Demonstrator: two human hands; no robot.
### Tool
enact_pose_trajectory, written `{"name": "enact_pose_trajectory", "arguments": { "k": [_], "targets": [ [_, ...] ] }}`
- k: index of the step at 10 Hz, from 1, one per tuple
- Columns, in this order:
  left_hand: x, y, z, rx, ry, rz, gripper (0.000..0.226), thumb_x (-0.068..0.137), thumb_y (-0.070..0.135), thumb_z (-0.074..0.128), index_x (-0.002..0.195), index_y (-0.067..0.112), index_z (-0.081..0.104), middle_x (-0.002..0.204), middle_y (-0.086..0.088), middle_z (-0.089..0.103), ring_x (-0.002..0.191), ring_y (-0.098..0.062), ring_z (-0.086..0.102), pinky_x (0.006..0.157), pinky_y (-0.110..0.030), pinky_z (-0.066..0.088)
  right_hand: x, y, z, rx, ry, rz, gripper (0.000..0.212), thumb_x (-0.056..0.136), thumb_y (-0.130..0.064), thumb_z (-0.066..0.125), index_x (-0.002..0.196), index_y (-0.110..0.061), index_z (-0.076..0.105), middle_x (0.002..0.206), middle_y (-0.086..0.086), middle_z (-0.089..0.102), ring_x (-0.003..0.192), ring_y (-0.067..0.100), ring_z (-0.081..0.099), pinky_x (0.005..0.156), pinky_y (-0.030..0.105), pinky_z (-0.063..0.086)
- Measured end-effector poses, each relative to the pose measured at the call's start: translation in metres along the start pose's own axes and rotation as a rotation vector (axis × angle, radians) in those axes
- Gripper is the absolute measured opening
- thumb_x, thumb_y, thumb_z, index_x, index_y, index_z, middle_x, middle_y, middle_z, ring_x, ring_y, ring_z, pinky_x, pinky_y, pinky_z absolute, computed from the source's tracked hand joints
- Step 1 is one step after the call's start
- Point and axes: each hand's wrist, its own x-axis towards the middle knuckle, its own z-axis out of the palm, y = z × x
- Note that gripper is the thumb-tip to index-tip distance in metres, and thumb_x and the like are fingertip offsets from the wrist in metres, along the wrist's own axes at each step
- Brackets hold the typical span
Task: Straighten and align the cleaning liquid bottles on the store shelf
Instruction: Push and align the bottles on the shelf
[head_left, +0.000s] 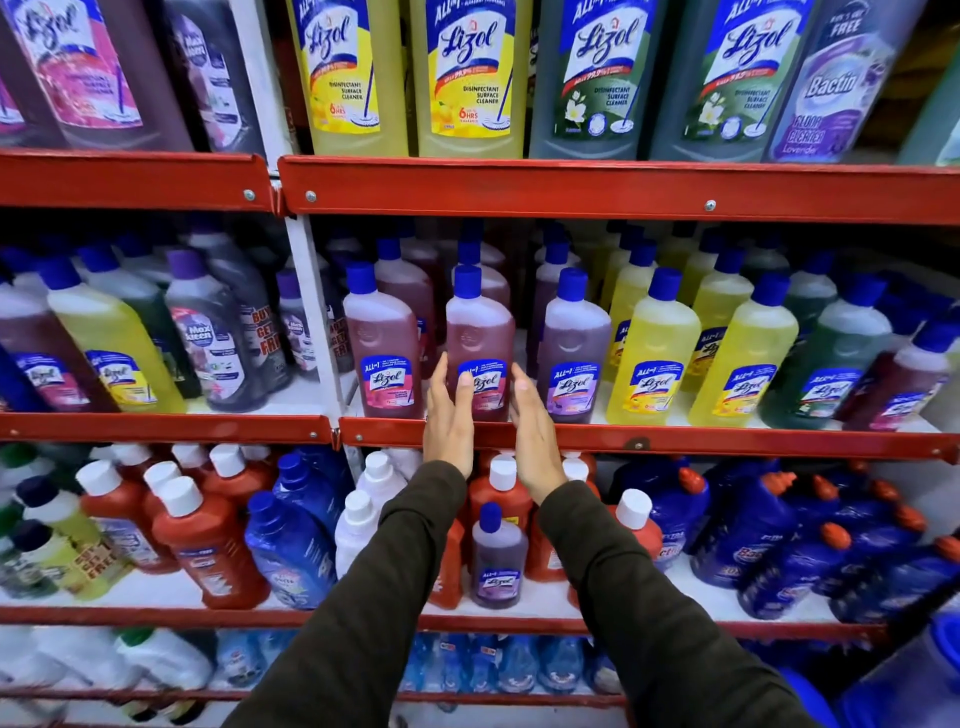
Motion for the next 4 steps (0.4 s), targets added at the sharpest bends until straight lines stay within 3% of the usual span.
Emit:
{"name": "enact_pose_trajectory", "arguments": {
  "k": [2,4],
  "targets": [
    [-0.001,0.005,0.000,-0.009,-0.015,-0.012,0.087,0.069,0.095,0.038,0.144,0.053,0.026,0.154,0.000,0.039,0.132,-0.017,0.048,0.110,-0.049,0.042,0.002,0.002,-0.003,-0.028,-0.005,-0.002,0.078,0.089,-0.072,0.040,0.156,-0.032,0.039,0.159,-0.004,0.046,0.148,0.011,0.043,0.126,0.043,0.034],
    [-0.006,0.014,0.003,-0.021,-0.023,-0.001,0.091,0.074,0.087,0.044,0.151,0.044,0.017,0.162,-0.003,0.024,0.143,-0.018,0.033,0.117,-0.051,0.031,-0.005,-0.016,-0.016,-0.053,-0.082,0.039,0.082,0.093,-0.077,0.036,0.159,-0.029,0.032,0.165,-0.004,0.038,0.152,0.014,0.038,0.127,0.039,0.031]
  ]
}}
